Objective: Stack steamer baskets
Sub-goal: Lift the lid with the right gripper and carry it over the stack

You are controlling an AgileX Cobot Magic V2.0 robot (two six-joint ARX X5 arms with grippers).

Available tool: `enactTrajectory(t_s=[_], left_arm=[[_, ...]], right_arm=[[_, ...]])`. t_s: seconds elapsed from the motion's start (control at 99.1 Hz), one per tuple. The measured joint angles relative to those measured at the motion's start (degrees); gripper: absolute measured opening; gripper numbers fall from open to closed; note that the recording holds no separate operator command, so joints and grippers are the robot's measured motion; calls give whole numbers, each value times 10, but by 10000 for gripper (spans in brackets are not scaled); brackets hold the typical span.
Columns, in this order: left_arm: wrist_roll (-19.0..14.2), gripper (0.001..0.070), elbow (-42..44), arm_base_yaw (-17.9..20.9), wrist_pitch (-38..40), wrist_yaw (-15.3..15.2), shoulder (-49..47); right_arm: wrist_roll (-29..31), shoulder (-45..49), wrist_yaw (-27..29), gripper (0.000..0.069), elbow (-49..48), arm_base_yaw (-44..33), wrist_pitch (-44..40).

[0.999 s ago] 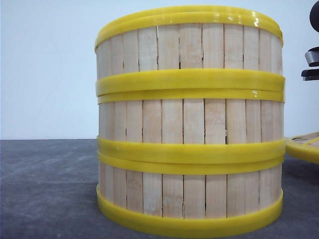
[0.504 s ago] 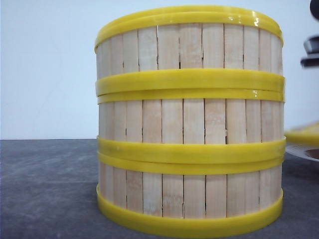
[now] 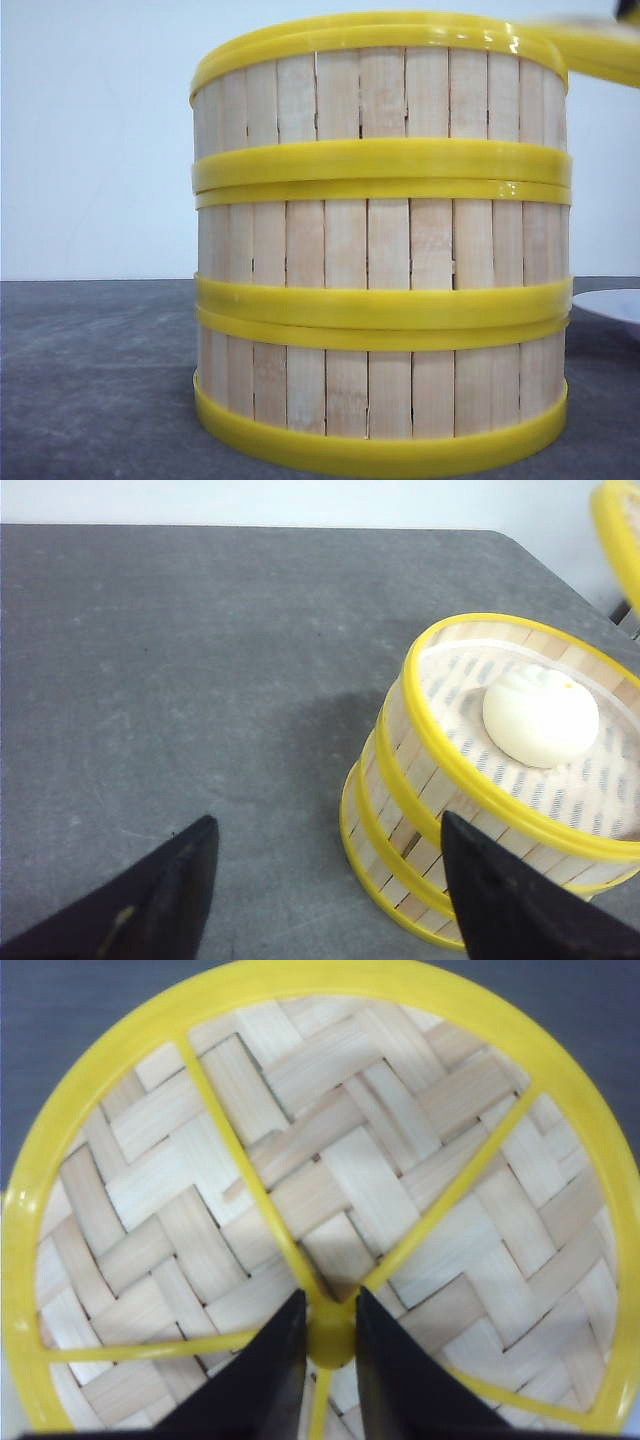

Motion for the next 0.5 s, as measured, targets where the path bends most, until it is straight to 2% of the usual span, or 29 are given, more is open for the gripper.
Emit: enactTrajectory(t_s=[0.252, 0.504], left_arm=[[0, 427, 0, 0, 4, 0, 0], [0, 427, 0, 0, 3, 0, 0]], right_arm=[[2, -7, -11, 56, 0, 140, 0], [11, 13, 28, 56, 0, 247, 18]])
